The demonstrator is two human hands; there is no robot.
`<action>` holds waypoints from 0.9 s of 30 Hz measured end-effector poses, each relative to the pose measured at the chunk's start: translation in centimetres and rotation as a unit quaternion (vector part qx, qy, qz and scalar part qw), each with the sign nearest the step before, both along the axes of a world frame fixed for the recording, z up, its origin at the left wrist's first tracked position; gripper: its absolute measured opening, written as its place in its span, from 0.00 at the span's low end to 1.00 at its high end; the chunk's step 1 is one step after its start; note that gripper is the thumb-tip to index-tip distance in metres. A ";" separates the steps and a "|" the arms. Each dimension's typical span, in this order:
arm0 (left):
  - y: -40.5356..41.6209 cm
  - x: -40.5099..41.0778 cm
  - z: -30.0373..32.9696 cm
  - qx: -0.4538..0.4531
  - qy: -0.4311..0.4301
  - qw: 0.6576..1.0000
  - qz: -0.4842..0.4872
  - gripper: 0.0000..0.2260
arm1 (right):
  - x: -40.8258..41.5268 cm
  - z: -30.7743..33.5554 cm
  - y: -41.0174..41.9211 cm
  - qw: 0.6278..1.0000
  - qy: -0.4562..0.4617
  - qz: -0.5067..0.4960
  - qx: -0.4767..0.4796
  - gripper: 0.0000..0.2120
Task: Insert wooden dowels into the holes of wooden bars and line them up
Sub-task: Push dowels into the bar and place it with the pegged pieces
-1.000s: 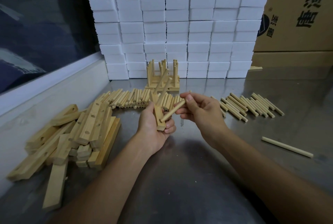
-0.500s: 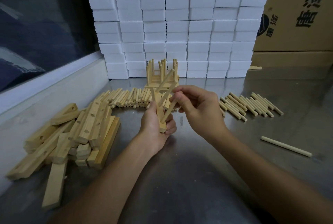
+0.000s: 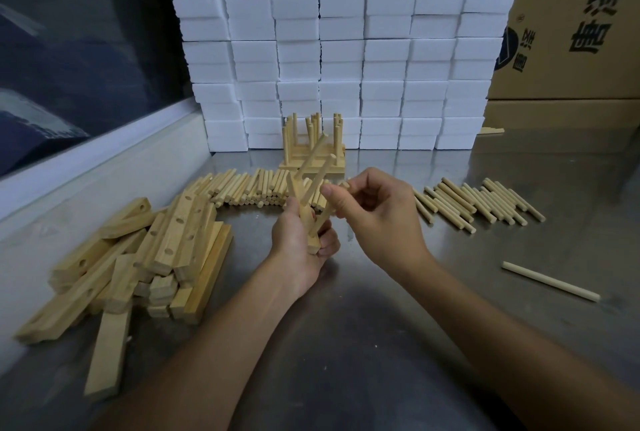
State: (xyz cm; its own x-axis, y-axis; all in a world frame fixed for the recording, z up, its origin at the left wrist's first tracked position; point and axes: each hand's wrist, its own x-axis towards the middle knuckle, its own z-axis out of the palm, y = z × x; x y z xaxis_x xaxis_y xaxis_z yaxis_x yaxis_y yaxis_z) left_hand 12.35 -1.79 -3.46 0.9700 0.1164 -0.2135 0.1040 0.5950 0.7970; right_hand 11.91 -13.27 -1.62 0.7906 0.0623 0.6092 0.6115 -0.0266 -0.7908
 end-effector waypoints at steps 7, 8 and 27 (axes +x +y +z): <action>0.2 -0.1 0.0 -0.014 0.005 1.000 0.008 0.23 | 0.1 -0.2 -0.3 1.000 0.010 0.013 -0.005 0.06; 0.2 -0.1 0.0 -0.016 0.005 1.000 0.008 0.23 | 0.1 -0.2 -0.3 1.000 0.008 0.017 -0.016 0.05; 0.3 -0.2 0.3 -0.057 -0.013 0.998 0.003 0.18 | 1.8 -1.9 -1.6 0.968 0.136 -0.077 -0.197 0.08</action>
State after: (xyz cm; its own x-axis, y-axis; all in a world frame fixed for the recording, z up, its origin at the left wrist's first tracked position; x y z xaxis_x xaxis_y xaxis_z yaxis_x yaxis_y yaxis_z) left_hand 12.17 -1.52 -3.14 0.9747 0.0997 -0.1999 0.0794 0.6820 0.7271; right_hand 13.69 -14.86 -3.47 0.9369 0.1161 0.3296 0.3465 -0.4325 -0.8324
